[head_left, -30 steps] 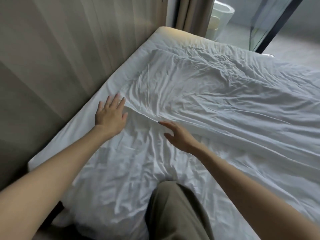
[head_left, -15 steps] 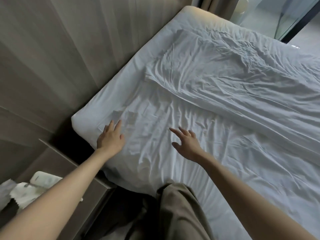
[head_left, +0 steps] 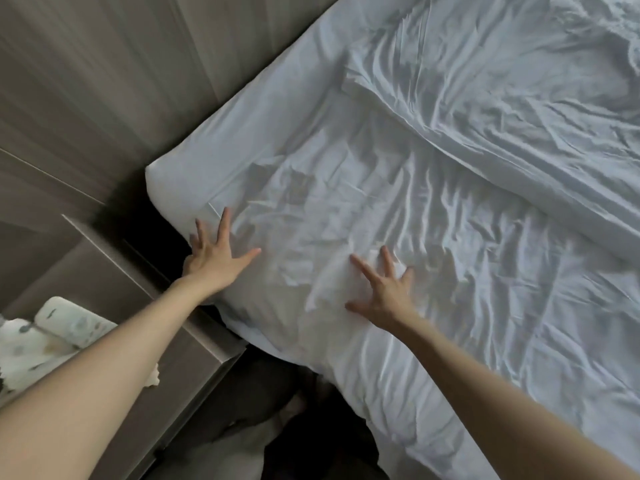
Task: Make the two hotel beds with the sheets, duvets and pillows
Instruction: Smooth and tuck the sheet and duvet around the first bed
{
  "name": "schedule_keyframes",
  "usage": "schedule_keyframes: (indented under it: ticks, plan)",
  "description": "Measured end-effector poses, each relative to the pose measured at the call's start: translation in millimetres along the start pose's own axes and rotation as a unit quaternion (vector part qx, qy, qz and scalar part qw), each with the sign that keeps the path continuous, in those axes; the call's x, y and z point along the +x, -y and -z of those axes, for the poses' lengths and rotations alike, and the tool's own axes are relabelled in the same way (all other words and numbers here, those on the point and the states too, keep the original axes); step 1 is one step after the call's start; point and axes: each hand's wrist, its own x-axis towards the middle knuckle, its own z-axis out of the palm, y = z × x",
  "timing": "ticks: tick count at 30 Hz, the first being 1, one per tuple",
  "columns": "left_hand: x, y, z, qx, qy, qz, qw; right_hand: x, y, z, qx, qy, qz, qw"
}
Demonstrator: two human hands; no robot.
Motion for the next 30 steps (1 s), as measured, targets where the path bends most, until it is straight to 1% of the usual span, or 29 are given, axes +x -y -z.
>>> schedule_keyframes:
  ticks: [2, 3, 7, 9, 10, 13, 14, 15, 17, 19, 24, 27, 28, 30]
  plan:
    - [10.9, -2.2, -10.9, -0.022, 0.008, 0.01, 1.0, 6.2, -7.2, -9.2, -0.002, 0.004, -0.002, 1.0]
    - [14.3, -3.7, -17.2, -0.037, -0.003, 0.014, 0.999, 9.8, -9.5, -12.5, 0.002, 0.003, -0.001, 1.0]
    - [12.1, -5.2, -38.1, -0.104, -0.132, 0.043, 0.985, 20.9, -10.0, -12.9, 0.01, 0.022, 0.003, 1.0]
    - [13.2, -4.8, -36.9, -0.12, -0.154, 0.062, 0.979, 20.9, -8.6, -10.2, -0.001, 0.028, 0.006, 1.0]
    - [17.2, -3.7, -32.6, -0.114, -0.146, 0.069, 0.98, 20.8, -8.3, -9.5, -0.002, 0.027, 0.007, 1.0]
    - [35.9, -0.8, -14.7, -0.075, -0.088, 0.089, 0.989, 20.8, -8.9, -9.1, -0.002, 0.026, 0.009, 1.0]
    - [40.6, -0.9, -10.9, -0.062, -0.082, 0.09, 0.991, 21.7, -9.6, -9.5, -0.004, 0.027, 0.01, 1.0]
    - [44.1, -0.9, -9.9, -0.048, -0.09, 0.085, 0.991, 22.9, -10.2, -9.7, -0.005, 0.028, 0.011, 1.0]
    - [45.0, -1.4, -12.0, -0.025, -0.132, 0.059, 0.989, 25.3, -10.9, -10.2, -0.009, 0.034, 0.012, 0.999]
    - [43.0, 0.8, -16.9, -0.025, -0.163, 0.029, 0.986, 27.4, -11.9, -11.4, -0.015, 0.038, 0.012, 0.999]
    - [27.8, 1.8, -27.9, -0.044, -0.147, -0.044, 0.987, 31.1, -13.0, -13.6, -0.049, 0.041, 0.014, 0.998]
    - [8.4, 0.5, -32.0, -0.064, -0.12, -0.061, 0.989, 33.8, -13.2, -14.6, -0.052, 0.045, 0.016, 0.998]
    - [3.8, 0.1, -32.1, -0.058, -0.111, -0.061, 0.99, 34.4, -13.9, -14.9, -0.049, 0.048, 0.016, 0.998]
    - [-2.3, -2.6, -28.9, 0.0, -0.087, -0.05, 0.995, 32.8, -12.9, -12.1, -0.046, 0.056, 0.011, 0.997]
